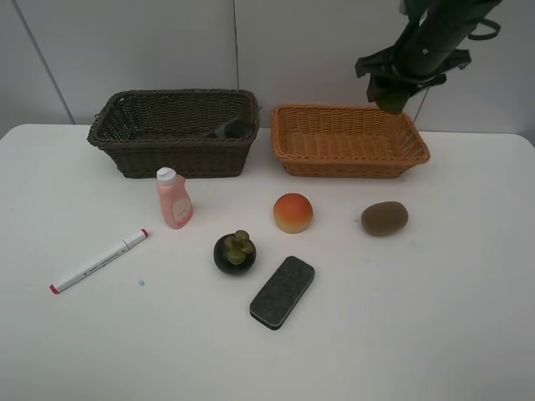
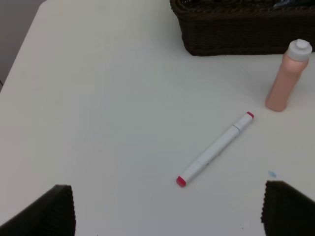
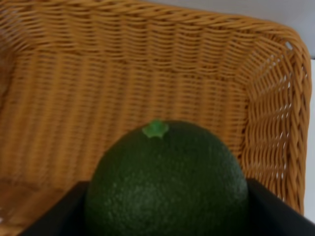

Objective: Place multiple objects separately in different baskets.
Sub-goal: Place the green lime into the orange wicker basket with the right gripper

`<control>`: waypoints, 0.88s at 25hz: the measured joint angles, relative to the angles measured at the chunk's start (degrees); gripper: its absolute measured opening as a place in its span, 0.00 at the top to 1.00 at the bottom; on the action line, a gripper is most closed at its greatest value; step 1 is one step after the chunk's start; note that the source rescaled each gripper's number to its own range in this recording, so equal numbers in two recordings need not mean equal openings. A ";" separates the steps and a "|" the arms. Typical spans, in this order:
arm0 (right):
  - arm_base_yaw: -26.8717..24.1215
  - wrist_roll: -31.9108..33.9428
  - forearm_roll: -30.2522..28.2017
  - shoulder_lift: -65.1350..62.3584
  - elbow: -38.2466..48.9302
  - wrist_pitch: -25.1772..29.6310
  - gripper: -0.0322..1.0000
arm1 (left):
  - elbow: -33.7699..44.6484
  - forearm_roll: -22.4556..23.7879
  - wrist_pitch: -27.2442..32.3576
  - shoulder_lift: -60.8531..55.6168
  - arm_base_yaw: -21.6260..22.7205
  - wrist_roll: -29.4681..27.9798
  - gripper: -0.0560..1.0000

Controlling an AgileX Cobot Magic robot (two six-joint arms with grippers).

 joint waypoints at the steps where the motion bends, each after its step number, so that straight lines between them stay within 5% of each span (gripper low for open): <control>1: -0.54 0.04 0.00 1.67 -0.83 -0.48 0.51 | 0.00 0.00 0.00 0.00 0.00 0.00 0.00; 22: -2.81 0.11 -0.11 11.45 -2.02 -7.28 0.51 | 0.00 0.00 0.00 0.00 0.00 0.00 0.00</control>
